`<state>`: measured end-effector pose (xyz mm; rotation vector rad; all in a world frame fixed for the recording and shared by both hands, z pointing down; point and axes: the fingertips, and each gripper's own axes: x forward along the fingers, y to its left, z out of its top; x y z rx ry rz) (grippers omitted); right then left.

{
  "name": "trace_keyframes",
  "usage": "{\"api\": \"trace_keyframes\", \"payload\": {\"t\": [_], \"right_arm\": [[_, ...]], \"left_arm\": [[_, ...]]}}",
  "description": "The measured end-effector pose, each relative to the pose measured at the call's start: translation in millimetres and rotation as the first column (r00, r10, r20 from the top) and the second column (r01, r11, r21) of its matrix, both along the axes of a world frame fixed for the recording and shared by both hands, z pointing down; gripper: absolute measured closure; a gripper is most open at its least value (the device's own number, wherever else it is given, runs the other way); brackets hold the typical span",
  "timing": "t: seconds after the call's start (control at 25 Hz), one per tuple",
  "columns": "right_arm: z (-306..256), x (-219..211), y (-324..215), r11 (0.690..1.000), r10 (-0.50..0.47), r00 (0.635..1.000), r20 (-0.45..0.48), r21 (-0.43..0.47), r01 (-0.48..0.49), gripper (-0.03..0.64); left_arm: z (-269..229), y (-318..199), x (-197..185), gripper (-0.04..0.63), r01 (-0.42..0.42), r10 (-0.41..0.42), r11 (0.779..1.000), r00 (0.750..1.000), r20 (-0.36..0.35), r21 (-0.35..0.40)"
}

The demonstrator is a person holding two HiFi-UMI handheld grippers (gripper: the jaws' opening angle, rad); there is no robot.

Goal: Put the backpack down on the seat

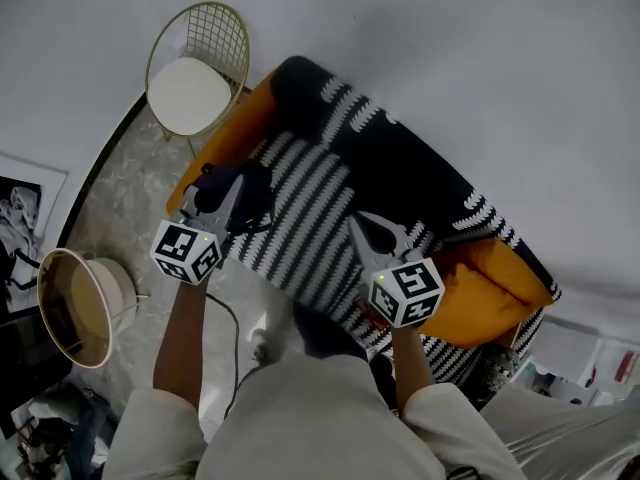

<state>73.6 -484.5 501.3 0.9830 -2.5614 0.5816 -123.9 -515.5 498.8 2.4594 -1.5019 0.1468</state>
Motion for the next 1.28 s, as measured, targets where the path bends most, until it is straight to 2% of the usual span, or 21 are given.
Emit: {"api": "trace_keyframes", "payload": {"t": [0.2,0.68,0.84,1.08,1.28], "right_arm": [[21.3,-10.5,-23.1,0.999,-0.011,1.0,0.016,-0.03,0.012,0.611],[61.6,-28.2,-60.0,0.994,-0.039,0.999,-0.002,-0.105,0.039,0.611],[71.2,-28.0,-63.8,0.991,-0.04,0.999,-0.011,-0.125,0.039,0.611],[92.1,-42.5,-69.0,0.986,-0.03,1.0,-0.011,-0.162,0.027,0.611],[92.3,-47.2,-65.8,0.983,-0.041,0.999,-0.01,-0.181,0.038,0.611]], "left_arm": [[34.4,-30.2,-16.3,0.555,0.036,-0.038,0.998,0.999,-0.038,-0.051],[101.9,-84.3,-52.6,0.555,0.108,-0.119,0.981,0.991,-0.061,-0.162],[119.4,-93.2,-55.3,0.555,0.116,-0.128,0.975,0.99,-0.051,-0.188],[144.4,-113.3,-81.0,0.554,0.138,-0.146,0.972,0.989,-0.029,-0.19],[158.2,-120.4,-95.9,0.549,0.186,-0.195,0.957,0.981,-0.018,-0.223]]}}
